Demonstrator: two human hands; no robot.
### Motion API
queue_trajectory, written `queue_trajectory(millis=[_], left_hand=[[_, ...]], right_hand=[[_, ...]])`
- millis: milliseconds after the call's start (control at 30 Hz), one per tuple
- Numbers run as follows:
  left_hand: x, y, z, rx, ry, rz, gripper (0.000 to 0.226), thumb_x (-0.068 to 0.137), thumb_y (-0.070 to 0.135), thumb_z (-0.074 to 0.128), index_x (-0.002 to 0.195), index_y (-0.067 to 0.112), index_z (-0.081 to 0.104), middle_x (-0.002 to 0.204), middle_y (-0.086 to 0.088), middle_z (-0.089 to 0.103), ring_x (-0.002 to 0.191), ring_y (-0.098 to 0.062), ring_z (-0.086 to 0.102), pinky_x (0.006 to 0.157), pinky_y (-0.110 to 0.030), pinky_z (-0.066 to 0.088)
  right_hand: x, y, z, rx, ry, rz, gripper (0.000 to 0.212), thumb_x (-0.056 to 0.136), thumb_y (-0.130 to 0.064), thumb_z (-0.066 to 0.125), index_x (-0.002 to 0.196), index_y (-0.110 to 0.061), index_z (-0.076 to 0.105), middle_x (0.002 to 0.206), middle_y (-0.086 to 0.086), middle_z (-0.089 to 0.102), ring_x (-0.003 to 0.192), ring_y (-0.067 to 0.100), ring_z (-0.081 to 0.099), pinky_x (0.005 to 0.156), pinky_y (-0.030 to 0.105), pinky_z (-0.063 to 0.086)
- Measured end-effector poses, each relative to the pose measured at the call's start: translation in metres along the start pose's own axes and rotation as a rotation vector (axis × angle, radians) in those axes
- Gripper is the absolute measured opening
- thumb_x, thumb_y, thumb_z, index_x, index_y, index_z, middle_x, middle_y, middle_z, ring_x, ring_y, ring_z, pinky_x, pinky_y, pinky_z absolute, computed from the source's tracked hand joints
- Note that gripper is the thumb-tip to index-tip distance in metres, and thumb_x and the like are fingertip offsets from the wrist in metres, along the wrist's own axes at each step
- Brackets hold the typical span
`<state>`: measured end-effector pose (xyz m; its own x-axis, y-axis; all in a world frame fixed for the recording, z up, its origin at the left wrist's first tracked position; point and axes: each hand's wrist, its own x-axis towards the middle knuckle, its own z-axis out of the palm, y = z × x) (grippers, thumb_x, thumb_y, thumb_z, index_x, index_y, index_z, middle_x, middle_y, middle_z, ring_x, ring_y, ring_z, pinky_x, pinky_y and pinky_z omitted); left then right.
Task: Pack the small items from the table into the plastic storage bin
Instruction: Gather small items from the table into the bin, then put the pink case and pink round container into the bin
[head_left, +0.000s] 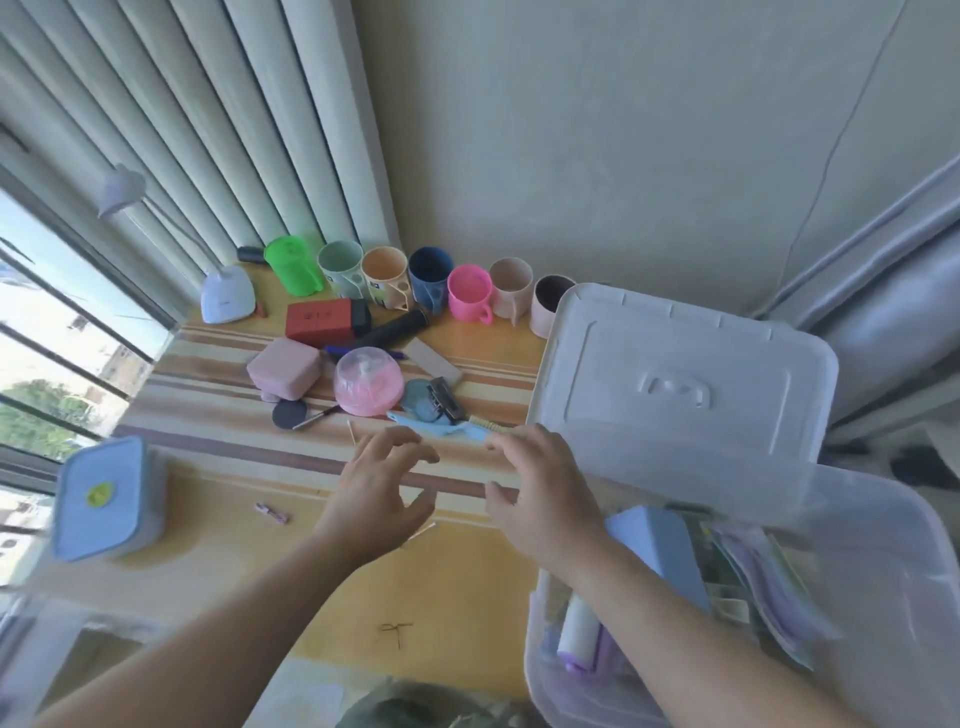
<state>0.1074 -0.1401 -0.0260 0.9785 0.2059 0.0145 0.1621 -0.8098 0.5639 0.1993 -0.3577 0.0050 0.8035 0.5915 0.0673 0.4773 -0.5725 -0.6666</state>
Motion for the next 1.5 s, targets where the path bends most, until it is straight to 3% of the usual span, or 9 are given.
queue_trajectory(millis=[200,433,533,667,767,967,1167,1267,1500], left_hand=[[0.037,-0.105,-0.05,0.063,-0.015,-0.223,0.055,0.076,0.035,0.075,0.127,0.041,0.056,0.136,0.006,0.043,0.126,-0.025,0.042,0.103,-0.042,0.044],[0.089,-0.184,-0.07,0.065,-0.076,-0.269,0.067,0.075,0.029,0.073,0.138,0.036,0.049,0.143,-0.001,0.035,0.129,-0.03,0.036,0.105,-0.043,0.039],[0.106,-0.209,-0.07,0.12,-0.119,-0.36,0.073,0.075,0.032,0.07,0.141,0.04,0.038,0.151,-0.006,0.025,0.135,-0.035,0.027,0.107,-0.048,0.039],[0.125,-0.253,-0.073,0.178,-0.102,-0.531,0.097,0.074,0.046,0.07,0.152,0.041,0.014,0.156,-0.013,0.013,0.139,-0.044,0.022,0.115,-0.055,0.029],[0.139,-0.273,-0.072,0.134,-0.144,-0.593,0.107,0.074,0.052,0.073,0.155,0.042,0.003,0.157,-0.015,0.016,0.141,-0.044,0.027,0.109,-0.057,0.037],[0.152,-0.285,-0.06,-0.001,-0.094,-0.635,0.091,0.074,0.053,0.076,0.142,0.048,0.016,0.14,-0.012,0.034,0.116,-0.046,0.051,0.084,-0.052,0.051],[0.136,-0.283,-0.077,-0.068,-0.015,-0.634,0.083,0.065,0.043,0.07,0.136,0.053,0.027,0.135,-0.005,0.041,0.117,-0.035,0.047,0.085,-0.045,0.048],[0.119,-0.265,-0.098,-0.087,0.045,-0.602,0.086,0.066,0.042,0.073,0.138,0.057,0.027,0.137,-0.002,0.042,0.118,-0.03,0.047,0.087,-0.042,0.047],[0.093,-0.166,-0.108,-0.119,0.15,-0.25,0.105,0.069,0.038,0.087,0.152,0.05,0.025,0.142,0.002,0.038,0.123,-0.025,0.046,0.091,-0.038,0.045]], right_hand=[[0.102,-0.047,0.076,-0.123,-0.264,0.043,0.056,0.088,-0.02,0.07,0.142,-0.024,0.055,0.135,-0.002,0.048,0.124,0.021,0.047,0.097,0.034,0.046],[0.198,-0.074,0.15,-0.248,-0.337,0.091,0.069,0.088,-0.043,0.077,0.149,-0.029,0.047,0.148,0.002,0.041,0.135,0.027,0.043,0.103,0.041,0.043],[0.219,-0.071,0.17,-0.255,-0.373,0.169,0.087,0.083,-0.044,0.081,0.154,-0.035,0.031,0.147,0.003,0.038,0.133,0.03,0.044,0.095,0.04,0.04],[0.246,-0.059,0.201,-0.163,-0.367,0.406,0.125,0.075,-0.055,0.085,0.163,-0.037,0.0,0.156,0.007,0.028,0.142,0.031,0.036,0.109,0.048,0.039],[0.251,-0.05,0.224,-0.15,-0.406,0.469,0.14,0.066,-0.059,0.09,0.162,-0.041,-0.011,0.162,0.004,0.022,0.146,0.03,0.034,0.111,0.052,0.04],[0.243,-0.037,0.247,-0.172,-0.226,0.405,0.118,0.063,-0.051,0.093,0.154,-0.036,0.02,0.148,0.005,0.038,0.131,0.031,0.047,0.096,0.043,0.049],[0.227,-0.035,0.234,-0.083,-0.222,0.371,0.132,0.06,-0.057,0.094,0.161,-0.035,0.011,0.151,-0.004,0.028,0.139,0.021,0.039,0.107,0.038,0.044],[0.213,-0.046,0.212,-0.068,-0.193,0.338,0.128,0.061,-0.06,0.093,0.16,-0.037,0.014,0.146,-0.007,0.031,0.134,0.016,0.04,0.097,0.033,0.043],[0.157,-0.066,0.108,0.033,0.001,0.143,0.124,0.06,-0.043,0.097,0.16,-0.03,0.025,0.143,-0.001,0.037,0.125,0.005,0.039,0.098,0.031,0.045]])
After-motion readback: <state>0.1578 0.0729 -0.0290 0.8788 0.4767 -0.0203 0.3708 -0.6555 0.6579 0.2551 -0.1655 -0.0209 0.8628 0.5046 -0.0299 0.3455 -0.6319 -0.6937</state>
